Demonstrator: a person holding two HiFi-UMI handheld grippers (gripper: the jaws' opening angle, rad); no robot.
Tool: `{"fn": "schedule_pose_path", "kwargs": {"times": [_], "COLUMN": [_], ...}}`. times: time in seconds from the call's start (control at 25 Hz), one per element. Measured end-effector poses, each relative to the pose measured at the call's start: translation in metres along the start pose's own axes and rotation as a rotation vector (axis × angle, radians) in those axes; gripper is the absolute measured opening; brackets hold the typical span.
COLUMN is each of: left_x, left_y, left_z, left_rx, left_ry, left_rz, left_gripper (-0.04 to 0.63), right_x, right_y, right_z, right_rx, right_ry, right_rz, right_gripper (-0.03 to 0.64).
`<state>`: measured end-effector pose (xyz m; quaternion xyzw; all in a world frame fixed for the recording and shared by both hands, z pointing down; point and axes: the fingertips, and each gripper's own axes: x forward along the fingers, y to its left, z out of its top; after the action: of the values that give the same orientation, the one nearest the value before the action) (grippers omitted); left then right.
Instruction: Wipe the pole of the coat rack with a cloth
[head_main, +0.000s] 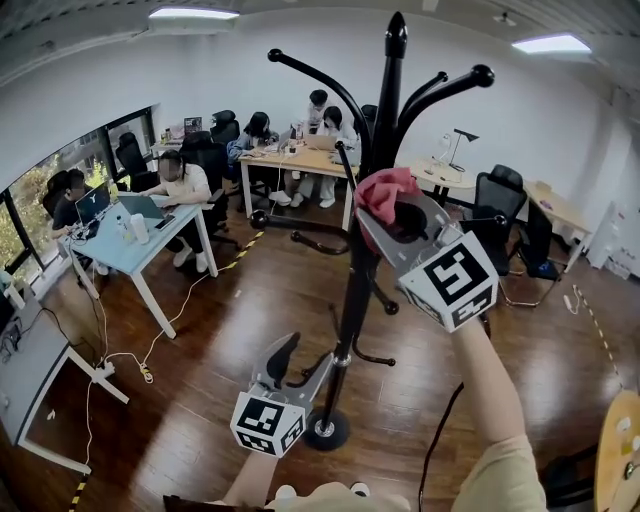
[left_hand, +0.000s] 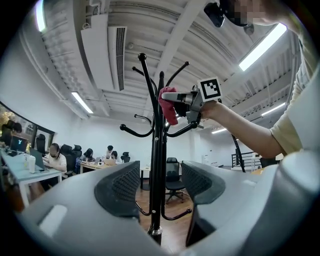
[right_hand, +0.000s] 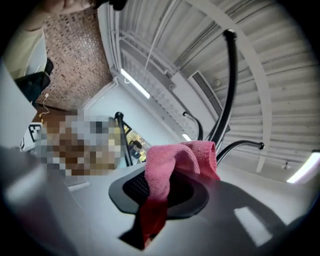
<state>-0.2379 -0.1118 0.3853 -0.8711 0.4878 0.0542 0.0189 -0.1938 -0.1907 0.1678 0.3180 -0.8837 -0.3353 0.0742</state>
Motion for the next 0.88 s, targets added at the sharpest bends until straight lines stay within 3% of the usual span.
{"fn": "schedule_pose_path", "kwargs": {"times": [0.08, 0.24, 0.48, 0.72, 0.88], "left_x": [0.001, 0.002, -0.002, 0.001, 0.0], "left_y": [-0.004, -0.011, -0.013, -0.027, -0.028], "left_z": [-0.004, -0.007, -0.013, -0.018, -0.019], "left_rx": [-0.003, -0.007, -0.018, -0.023, -0.022], "left_ry": [0.008, 0.023, 0.036, 0.052, 0.052], "left_rz": [-0.005, -0.009, -0.01, -0.037, -0.047], "left_gripper": [0.241, 0.241, 0.239, 0.239, 0.239], "right_x": [0.001, -0.011, -0.024, -0.054, -0.079], "right_y": [0.017, 0.024, 0.059, 0.066, 0.068], "right_z": [-0.021, -0.05, -0.101, -0.092, -0.068], "right_rx": [0.024, 0.225, 0.383, 0.643, 0.768], "right_ry": [0.068, 0.105, 0.337, 0.288, 0.171], "right_rz": [0.056, 0.148, 0.367, 0.571, 0.725], "right_gripper": [0.06, 0.058, 0.058, 0.058, 0.058]}}
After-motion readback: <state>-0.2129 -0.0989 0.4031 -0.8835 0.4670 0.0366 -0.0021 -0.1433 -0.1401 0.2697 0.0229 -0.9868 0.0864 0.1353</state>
